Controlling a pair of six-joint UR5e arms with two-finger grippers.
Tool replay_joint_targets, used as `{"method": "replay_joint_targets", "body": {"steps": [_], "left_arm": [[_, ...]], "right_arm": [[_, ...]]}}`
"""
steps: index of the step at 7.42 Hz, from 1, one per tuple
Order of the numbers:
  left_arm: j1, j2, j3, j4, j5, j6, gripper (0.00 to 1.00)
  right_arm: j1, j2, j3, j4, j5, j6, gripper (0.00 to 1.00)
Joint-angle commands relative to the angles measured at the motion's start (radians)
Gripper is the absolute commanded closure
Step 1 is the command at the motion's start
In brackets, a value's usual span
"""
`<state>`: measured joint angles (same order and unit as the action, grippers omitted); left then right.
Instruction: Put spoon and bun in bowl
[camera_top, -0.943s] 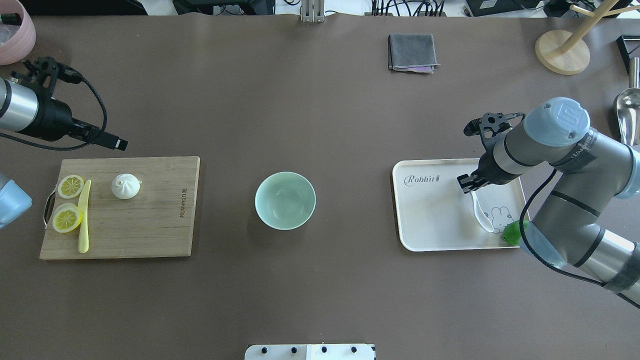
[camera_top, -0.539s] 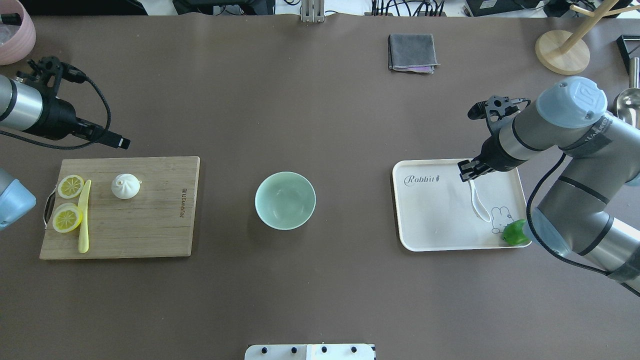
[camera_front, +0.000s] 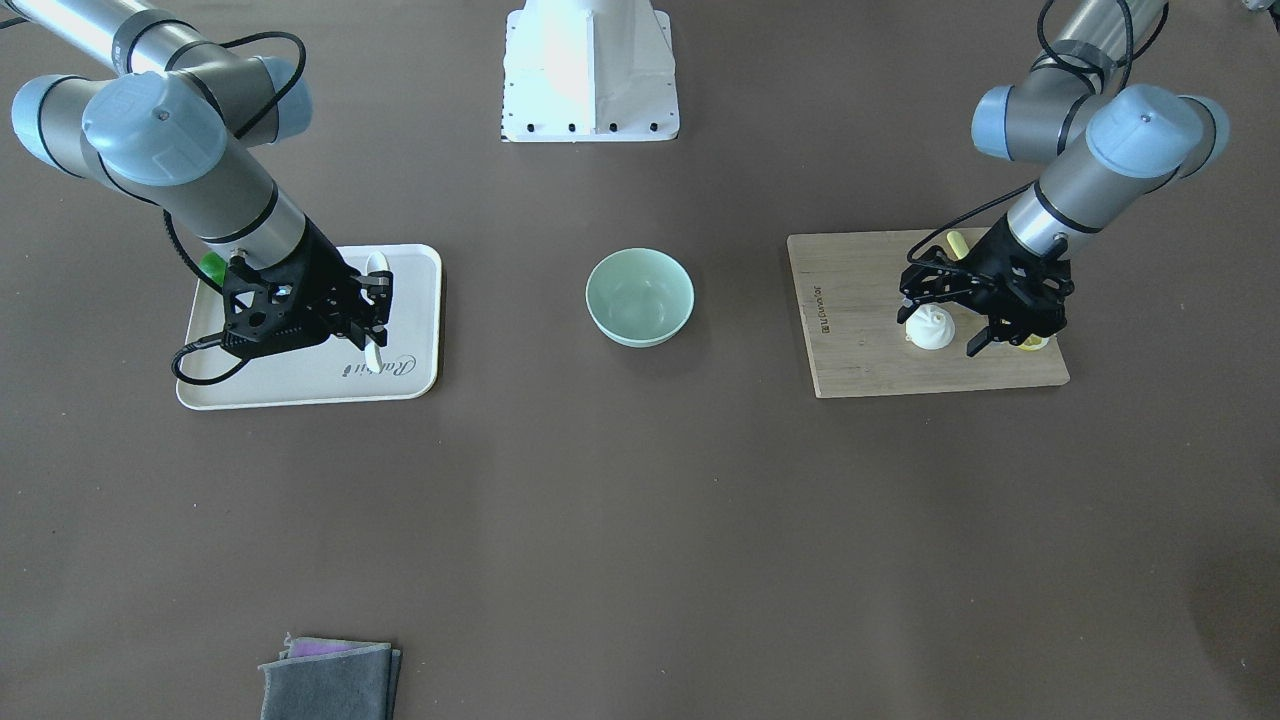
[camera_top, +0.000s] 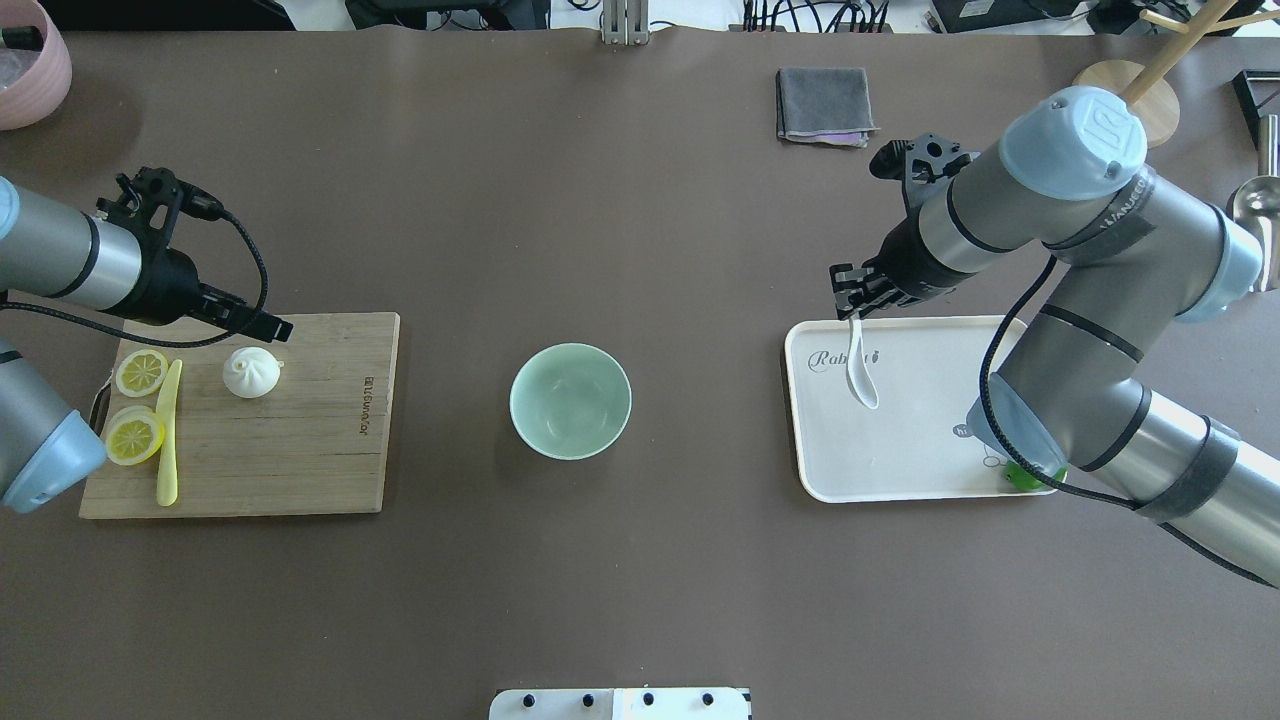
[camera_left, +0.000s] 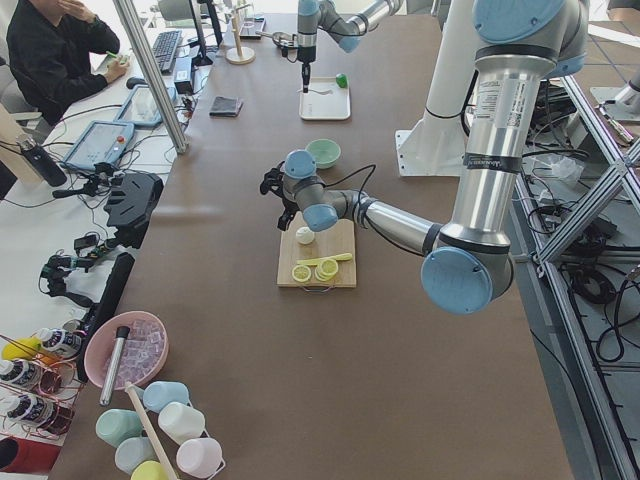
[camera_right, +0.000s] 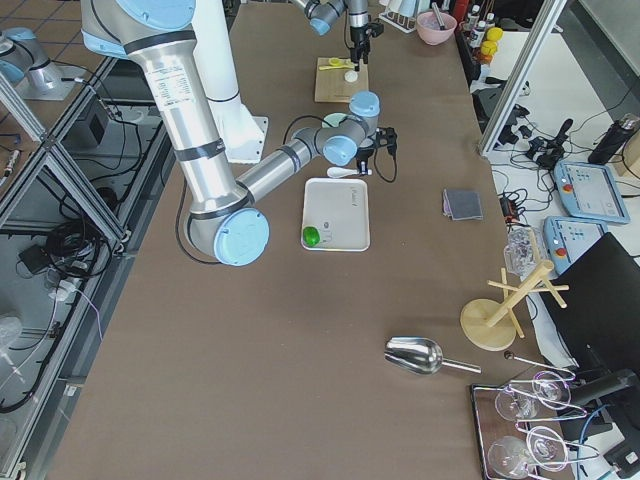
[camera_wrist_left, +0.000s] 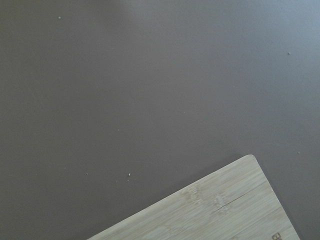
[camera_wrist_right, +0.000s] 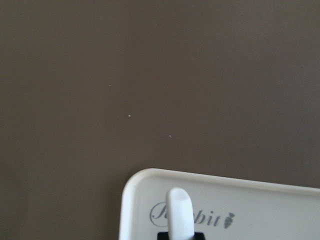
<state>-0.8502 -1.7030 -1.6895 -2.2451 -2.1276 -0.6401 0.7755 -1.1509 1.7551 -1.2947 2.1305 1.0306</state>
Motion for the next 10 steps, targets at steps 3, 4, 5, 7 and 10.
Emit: {"method": "replay_joint_targets", "body": {"steps": [3, 4, 5, 7, 10], "left_arm": [[0.052, 0.097, 0.004, -0.083, 0.043, 0.005, 0.03], [0.065, 0.103, 0.007, -0.085, 0.044, 0.007, 0.12], [0.071, 0.098, 0.005, -0.087, 0.044, 0.002, 0.2], [0.071, 0.091, 0.005, -0.087, 0.044, -0.007, 0.82], [0.068, 0.077, 0.005, -0.083, 0.043, -0.009, 1.0]], "right_arm": [[-0.07, 0.143, -0.029, -0.003, -0.084, 0.137, 1.0], [-0.07, 0.17, -0.049, -0.003, -0.086, 0.137, 1.0], [-0.07, 0.181, -0.054, -0.003, -0.086, 0.137, 1.0], [-0.07, 0.194, -0.055, -0.003, -0.096, 0.137, 1.0], [-0.103, 0.255, -0.1, -0.002, -0.141, 0.182, 1.0]]}}
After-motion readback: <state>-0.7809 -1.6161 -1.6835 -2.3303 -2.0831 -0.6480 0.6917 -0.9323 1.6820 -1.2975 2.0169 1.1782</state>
